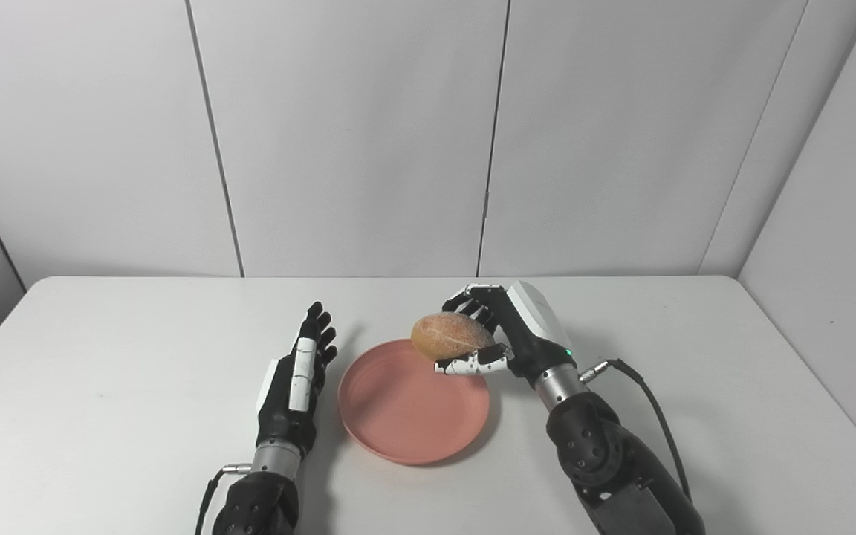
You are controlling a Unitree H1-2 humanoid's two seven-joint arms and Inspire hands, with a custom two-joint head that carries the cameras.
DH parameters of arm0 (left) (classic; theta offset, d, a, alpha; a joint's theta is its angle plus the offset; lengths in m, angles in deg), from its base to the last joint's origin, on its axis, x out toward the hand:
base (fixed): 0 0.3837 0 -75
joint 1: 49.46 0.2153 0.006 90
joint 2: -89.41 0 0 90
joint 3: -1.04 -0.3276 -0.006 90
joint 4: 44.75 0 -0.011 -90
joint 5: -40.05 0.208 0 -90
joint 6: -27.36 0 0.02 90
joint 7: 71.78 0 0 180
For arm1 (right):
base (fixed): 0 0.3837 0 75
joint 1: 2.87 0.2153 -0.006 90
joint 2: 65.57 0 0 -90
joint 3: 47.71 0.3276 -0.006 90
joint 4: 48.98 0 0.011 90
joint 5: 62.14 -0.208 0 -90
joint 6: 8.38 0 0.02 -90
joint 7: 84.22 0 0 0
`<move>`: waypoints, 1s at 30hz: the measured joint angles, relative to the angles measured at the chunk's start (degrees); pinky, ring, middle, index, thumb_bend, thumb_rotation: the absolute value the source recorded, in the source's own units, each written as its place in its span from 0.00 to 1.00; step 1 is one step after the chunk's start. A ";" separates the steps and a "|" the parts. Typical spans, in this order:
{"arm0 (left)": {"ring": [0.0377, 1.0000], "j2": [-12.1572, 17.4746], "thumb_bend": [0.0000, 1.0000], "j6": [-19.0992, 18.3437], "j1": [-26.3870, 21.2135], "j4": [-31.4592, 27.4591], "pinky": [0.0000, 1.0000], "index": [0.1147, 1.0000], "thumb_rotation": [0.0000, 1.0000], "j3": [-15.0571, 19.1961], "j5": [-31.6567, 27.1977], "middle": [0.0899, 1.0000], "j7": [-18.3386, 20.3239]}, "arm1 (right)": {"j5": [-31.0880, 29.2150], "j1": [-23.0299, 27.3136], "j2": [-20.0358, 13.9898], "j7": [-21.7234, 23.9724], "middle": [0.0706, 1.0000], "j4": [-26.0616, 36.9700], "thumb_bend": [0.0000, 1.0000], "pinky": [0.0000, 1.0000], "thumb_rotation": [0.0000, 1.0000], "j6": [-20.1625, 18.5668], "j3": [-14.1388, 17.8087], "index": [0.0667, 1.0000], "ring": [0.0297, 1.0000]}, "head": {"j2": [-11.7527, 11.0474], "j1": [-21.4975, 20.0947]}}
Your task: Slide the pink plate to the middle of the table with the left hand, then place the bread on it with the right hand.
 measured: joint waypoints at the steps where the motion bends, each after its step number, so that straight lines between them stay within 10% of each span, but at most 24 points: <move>1: 0.98 0.00 0.77 0.00 0.00 -0.11 0.97 0.99 1.00 0.00 0.00 0.98 -0.02 | 0.35 0.13 0.34 -0.09 0.44 -0.60 0.51 0.34 0.00 0.25 -0.31 0.51 0.37 | 0.09 0.09; 27: 0.97 -0.06 0.76 -0.57 0.25 -0.74 0.96 0.98 1.00 -0.80 0.15 0.99 -0.76 | 5.02 0.49 2.25 -1.20 0.41 -7.90 0.51 0.27 0.00 4.97 -4.43 0.51 0.39 | 0.53 0.70; 30: 0.98 -0.07 0.76 -0.58 0.30 -0.78 0.96 0.98 1.00 -0.85 0.19 0.99 -0.77 | 5.34 0.48 2.20 -1.48 0.45 -8.95 0.51 0.46 0.00 5.07 -4.41 0.49 0.49 | 0.62 0.70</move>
